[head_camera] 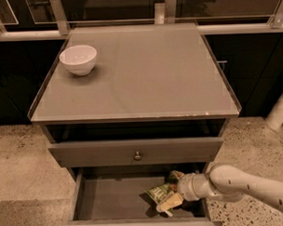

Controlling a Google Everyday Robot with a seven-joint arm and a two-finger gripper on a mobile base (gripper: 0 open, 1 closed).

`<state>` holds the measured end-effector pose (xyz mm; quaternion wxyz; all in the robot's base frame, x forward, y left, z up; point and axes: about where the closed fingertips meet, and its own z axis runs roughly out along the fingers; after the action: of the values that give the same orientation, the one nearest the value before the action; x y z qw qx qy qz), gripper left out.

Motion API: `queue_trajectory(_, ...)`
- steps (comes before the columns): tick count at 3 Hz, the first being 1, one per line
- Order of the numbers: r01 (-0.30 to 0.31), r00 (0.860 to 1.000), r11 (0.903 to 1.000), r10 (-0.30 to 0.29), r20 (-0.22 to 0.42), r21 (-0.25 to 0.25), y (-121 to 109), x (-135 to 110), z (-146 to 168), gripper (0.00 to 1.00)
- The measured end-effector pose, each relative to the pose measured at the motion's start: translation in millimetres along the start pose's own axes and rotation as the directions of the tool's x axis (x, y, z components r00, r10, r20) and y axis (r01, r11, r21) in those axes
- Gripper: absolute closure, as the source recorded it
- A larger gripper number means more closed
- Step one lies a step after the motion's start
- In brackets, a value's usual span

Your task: Pick green jalapeno chip bag from middle drawer and place on counter

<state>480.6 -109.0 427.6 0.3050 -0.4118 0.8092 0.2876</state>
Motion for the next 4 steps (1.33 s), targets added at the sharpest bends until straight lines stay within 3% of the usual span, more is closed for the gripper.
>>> queue_trajectory(2,-0.014,0.997,0.9998,0.013,-0.070,-0.012,-8.8,18.5,31.1,0.03)
queue_trajectory(3,-0.014,0.997,0.9998,0.013,-0.073,-0.013,-8.8,19.1,32.3,0.20)
queue_trajectory(4,-0.014,0.997,0.9998,0.013,-0.073,-0.013,-8.8,19.1,32.3,0.43)
